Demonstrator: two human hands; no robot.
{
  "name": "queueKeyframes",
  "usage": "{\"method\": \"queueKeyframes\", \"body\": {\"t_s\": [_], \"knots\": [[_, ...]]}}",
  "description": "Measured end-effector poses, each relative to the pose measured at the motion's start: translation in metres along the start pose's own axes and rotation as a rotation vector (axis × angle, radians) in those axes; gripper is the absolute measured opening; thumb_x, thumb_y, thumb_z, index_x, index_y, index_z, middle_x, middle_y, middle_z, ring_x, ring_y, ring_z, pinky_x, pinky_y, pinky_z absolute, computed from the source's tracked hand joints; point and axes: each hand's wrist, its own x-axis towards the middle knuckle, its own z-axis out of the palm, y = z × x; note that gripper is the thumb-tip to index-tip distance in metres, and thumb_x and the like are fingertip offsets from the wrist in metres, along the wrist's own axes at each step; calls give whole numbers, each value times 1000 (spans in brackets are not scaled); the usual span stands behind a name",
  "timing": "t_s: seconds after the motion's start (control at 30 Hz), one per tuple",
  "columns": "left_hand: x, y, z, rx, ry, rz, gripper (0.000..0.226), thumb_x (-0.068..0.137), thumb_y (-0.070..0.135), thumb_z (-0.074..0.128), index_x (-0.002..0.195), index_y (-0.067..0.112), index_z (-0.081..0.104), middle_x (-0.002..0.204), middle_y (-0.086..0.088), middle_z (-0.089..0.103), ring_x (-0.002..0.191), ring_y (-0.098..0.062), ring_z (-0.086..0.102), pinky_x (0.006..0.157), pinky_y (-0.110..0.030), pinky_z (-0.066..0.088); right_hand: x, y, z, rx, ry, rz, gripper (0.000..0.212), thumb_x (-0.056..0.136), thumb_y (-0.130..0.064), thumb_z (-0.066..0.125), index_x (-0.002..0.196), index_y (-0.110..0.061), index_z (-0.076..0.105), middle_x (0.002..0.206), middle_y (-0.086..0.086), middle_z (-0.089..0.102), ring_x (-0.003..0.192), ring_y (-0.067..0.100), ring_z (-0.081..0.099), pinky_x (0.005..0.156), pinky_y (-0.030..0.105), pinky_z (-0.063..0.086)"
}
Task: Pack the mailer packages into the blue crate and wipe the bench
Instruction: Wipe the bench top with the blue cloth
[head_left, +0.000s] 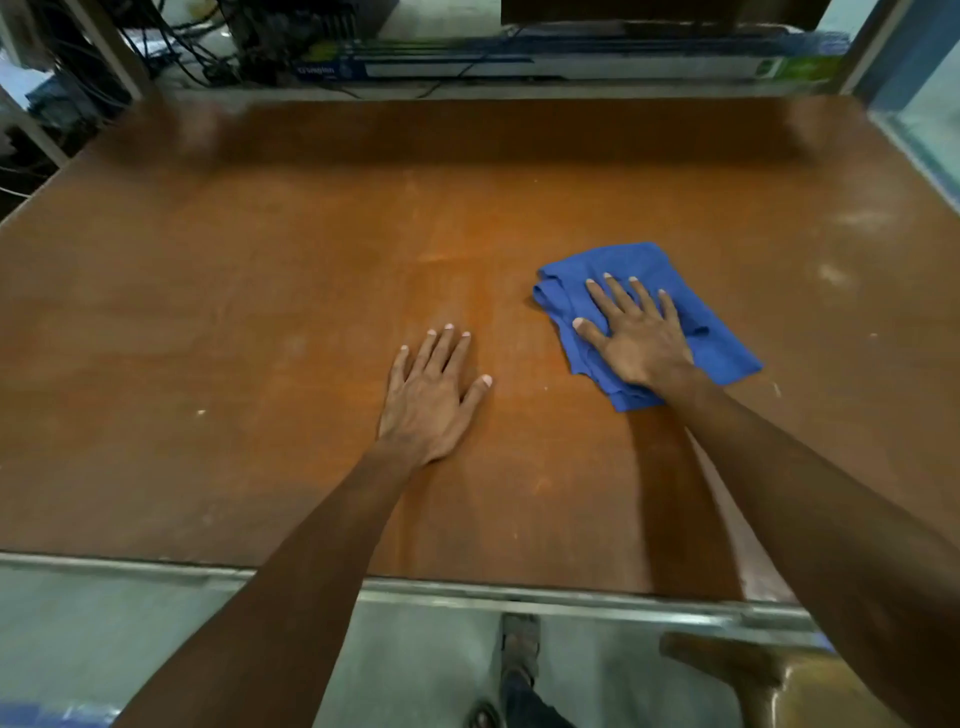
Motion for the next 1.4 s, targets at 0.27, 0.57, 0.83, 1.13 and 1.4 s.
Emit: {"method": "queueKeyframes", "body": {"t_s": [0.27,0.57,0.83,1.13,1.4], "knots": [[-36,15,-2,12,8,68,77,94,69,15,157,25,15,166,4,7,152,-14,1,123,-43,3,-83,3,-1,18,-36,-10,70,92,-73,9,154,-42,-1,164,-14,-2,152,18,-3,121,50,-2],[-54,17,-4,-12,-9,95,73,96,65,25,157,25,19,165,3,12,152,-14,6,123,-38,5,-207,-4,6,-53,-33,-243,66,93,-73,9,153,-47,-3,163,-21,0,151,10,-4,122,42,-1],[-58,18,-7,-17,-28,110,76,93,68,17,157,27,16,165,6,9,152,-12,3,123,-39,4,-236,11,2,-73,-51,-337,63,96,-70,14,152,-47,-6,162,-22,-4,150,8,-9,121,39,-6],[-23,61,2,-137,-4,138,75,90,63,12,156,28,20,164,7,16,151,-9,10,121,-42,6,-160,42,2,-83,-37,-332,63,96,-70,13,153,-46,0,162,-21,2,150,9,-2,122,41,-2],[41,118,19,-120,-2,130,68,96,61,22,156,27,23,164,6,18,151,-11,11,121,-42,5,-65,124,-18,-49,-35,-288,71,90,-76,1,153,-44,-7,163,-18,-6,151,13,-7,122,45,-4]]}}
